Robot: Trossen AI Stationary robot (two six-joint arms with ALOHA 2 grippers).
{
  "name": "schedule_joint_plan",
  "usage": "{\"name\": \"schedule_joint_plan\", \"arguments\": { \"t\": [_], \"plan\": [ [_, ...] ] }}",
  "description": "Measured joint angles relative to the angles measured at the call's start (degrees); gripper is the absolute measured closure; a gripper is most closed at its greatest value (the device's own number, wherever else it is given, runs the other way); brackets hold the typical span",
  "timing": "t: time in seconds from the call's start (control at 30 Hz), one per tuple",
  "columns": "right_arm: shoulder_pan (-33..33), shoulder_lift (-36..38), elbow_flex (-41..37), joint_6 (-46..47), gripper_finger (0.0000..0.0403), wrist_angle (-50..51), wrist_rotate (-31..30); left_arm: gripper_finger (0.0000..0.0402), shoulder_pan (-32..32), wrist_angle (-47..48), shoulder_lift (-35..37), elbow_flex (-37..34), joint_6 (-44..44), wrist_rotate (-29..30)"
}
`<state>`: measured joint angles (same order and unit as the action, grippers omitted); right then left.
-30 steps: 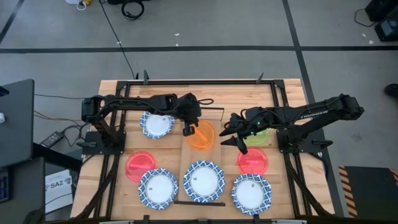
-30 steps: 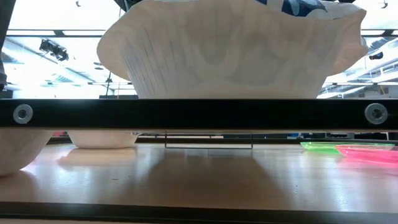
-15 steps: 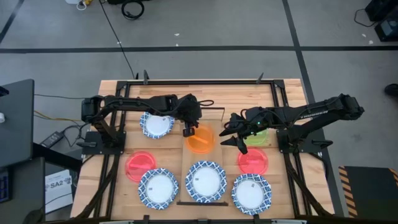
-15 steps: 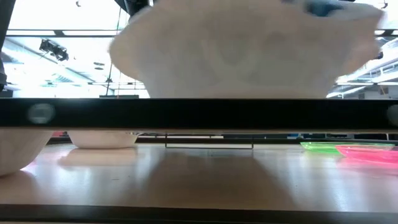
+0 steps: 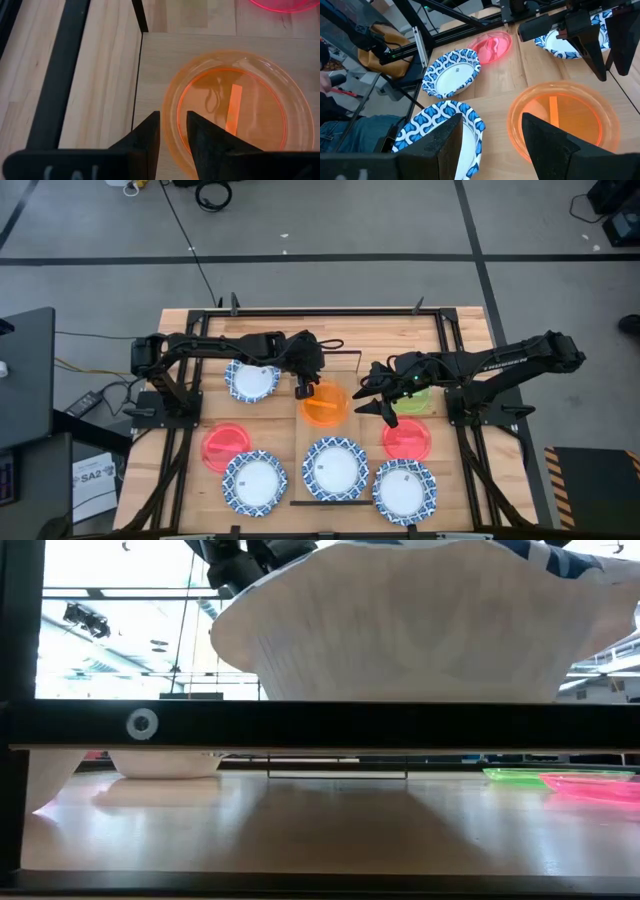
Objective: Place and stack plates onto a shelf
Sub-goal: Stack the blue patterned bowl on the blue patterned bowl on the shelf
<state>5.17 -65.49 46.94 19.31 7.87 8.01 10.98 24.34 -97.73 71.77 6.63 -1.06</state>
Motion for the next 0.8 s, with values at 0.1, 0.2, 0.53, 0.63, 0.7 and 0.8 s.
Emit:
{"name": "schedule_joint_plan", "arguments": {
  "t": [0.1, 0.2, 0.53, 0.63, 0.7, 0.8],
  "plan": [
    [0.00, 0.00, 0.00, 0.00, 0.0192, 0.01, 0.00, 0.0298, 0.01, -0.02, 0.00, 0.00, 0.00, 0.00],
    [0.00, 0.00, 0.00, 0.00, 0.0192, 0.00, 0.00, 0.0298, 0.02, -0.01, 0.00, 0.00, 0.00, 0.00],
    [0.00, 0.00, 0.00, 0.00, 0.0192, 0.01, 0.00, 0.0298, 0.04, 1.35, 0.56, 0.00, -0.02, 0.00],
    [0.00, -0.02, 0.00, 0.00, 0.0192, 0.02, 0.00, 0.0298, -0.31, 2.53, 1.86, 0.00, -0.04, 0.01],
    [0.00, -0.02, 0.00, 0.00, 0.0192, 0.18, 0.00, 0.0298, -0.83, 2.73, 3.40, 0.00, -0.14, -0.23],
    [0.00, -0.02, 0.00, -0.01, 0.0192, 0.69, -0.58, 0.0298, -1.75, 4.93, 5.81, 0.02, -0.15, -0.39]
  ]
}}
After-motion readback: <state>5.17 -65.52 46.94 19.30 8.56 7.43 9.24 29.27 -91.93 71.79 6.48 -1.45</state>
